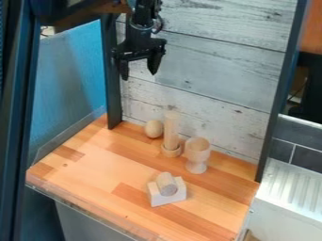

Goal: Move the cylinder in the right side

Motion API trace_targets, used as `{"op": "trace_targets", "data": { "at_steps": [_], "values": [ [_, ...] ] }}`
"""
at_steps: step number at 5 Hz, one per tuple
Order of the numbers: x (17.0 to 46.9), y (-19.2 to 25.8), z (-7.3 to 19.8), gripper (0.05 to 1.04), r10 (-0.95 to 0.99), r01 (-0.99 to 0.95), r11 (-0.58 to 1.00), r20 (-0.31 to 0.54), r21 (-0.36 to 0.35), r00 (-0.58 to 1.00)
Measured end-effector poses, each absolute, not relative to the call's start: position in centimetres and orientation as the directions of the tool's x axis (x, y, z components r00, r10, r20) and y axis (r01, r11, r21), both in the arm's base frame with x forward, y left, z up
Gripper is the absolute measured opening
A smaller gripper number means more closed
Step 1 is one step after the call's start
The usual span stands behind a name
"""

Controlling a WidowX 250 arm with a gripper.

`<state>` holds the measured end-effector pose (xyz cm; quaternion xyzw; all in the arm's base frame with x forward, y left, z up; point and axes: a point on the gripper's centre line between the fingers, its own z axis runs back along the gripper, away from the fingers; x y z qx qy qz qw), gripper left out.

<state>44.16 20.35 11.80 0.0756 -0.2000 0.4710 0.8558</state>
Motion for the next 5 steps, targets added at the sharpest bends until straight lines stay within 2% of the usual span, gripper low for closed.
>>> {"op": "trace_targets", "data": {
  "at_steps": [2,3,5],
  "values": [
    [43.6,19.3,7.7,1.0,0.774,-0.823,0.568,0.35,-0.016,0.528],
    [43.9,18.0,7.4,1.0,0.775,-0.811,0.584,0.322,-0.034,0.544],
    [44.6,16.8,8.7,1.0,0.815,-0.826,0.554,0.275,-0.107,0.511]
  ]
}}
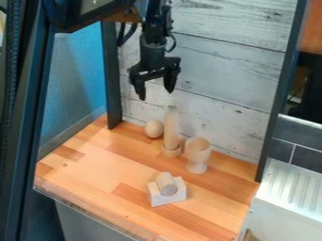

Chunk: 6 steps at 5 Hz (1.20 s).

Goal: Move the cylinder in the right side

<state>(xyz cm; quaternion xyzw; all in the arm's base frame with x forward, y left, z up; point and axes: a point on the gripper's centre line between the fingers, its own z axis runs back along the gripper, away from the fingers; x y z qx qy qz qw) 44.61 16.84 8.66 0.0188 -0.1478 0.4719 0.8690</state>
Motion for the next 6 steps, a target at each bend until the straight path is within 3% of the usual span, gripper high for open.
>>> {"op": "trace_targets", "data": {
  "at_steps": [2,4,5,6],
  "values": [
    [44.9,16.3,9.3,1.0,0.827,-0.835,0.538,0.266,-0.117,0.495],
    [44.6,14.6,7.7,1.0,0.824,-0.831,0.548,0.235,-0.096,0.516],
    [44.5,14.4,7.0,1.0,0.812,-0.828,0.556,0.259,-0.071,0.523],
    [44.4,14.1,5.1,1.0,0.809,-0.828,0.559,0.252,-0.047,0.531]
  ]
}}
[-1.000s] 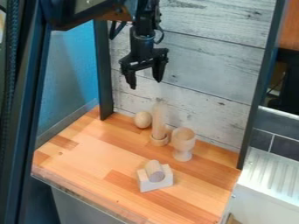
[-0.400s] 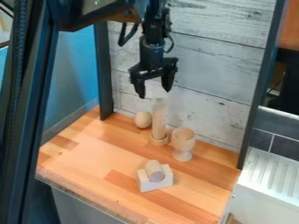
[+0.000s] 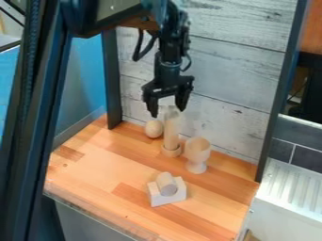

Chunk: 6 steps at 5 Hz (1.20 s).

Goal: Move the cylinder in the right side

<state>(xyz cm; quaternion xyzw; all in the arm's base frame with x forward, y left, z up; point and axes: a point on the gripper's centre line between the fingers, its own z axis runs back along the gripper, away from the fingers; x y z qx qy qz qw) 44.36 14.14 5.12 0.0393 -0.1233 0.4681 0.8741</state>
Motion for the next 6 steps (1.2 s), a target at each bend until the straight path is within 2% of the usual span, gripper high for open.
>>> {"op": "trace_targets", "data": {
  "at_steps": [1,2,3,4,5,6],
  "values": [
    [44.5,14.1,5.0,1.0,0.81,-0.829,0.558,0.253,-0.051,0.529],
    [44.7,13.6,4.1,1.0,0.826,-0.836,0.546,0.209,-0.06,0.524],
    [45.4,13.8,4.3,1.0,0.836,-0.846,0.529,0.214,-0.07,0.505],
    [45.4,13.9,3.3,0.944,0.842,-0.853,0.52,0.202,-0.053,0.501],
    [45.7,14.2,3.4,0.687,0.846,-0.86,0.509,0.21,-0.045,0.49],
    [45.3,13.9,3.2,0.55,0.852,-0.863,0.504,0.179,-0.03,0.491]
  ]
}}
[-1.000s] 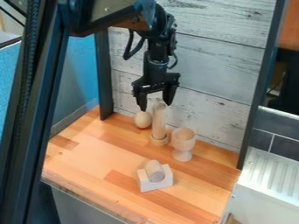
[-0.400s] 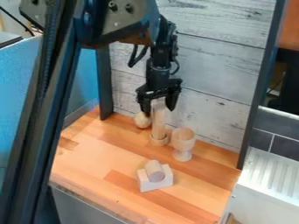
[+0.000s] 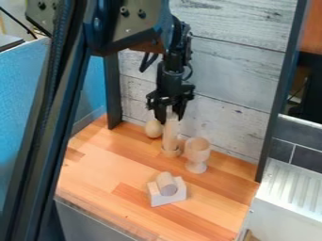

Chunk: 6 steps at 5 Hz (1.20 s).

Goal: Move the cylinder in the right side

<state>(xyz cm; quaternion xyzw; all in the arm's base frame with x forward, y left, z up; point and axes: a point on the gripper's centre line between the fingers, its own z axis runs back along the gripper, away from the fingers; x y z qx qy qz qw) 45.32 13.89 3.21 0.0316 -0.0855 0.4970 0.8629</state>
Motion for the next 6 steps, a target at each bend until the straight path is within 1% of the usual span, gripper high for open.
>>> {"op": "trace_targets", "data": {
  "at_steps": [1,2,3,5,6],
  "values": [
    [45.1,13.4,3.4,0.55,0.852,-0.856,0.515,0.14,-0.047,0.505],
    [44.2,14.0,6.7,0.55,0.858,-0.852,0.51,0.132,-0.115,0.496],
    [42.9,13.8,8.8,0.55,0.845,-0.833,0.533,0.137,-0.148,0.516],
    [38.7,11.0,11.0,0.55,0.759,-0.736,0.651,0.159,-0.187,0.631],
    [37.2,9.5,11.3,0.55,0.726,-0.7,0.687,0.157,-0.196,0.669]
  ]
}}
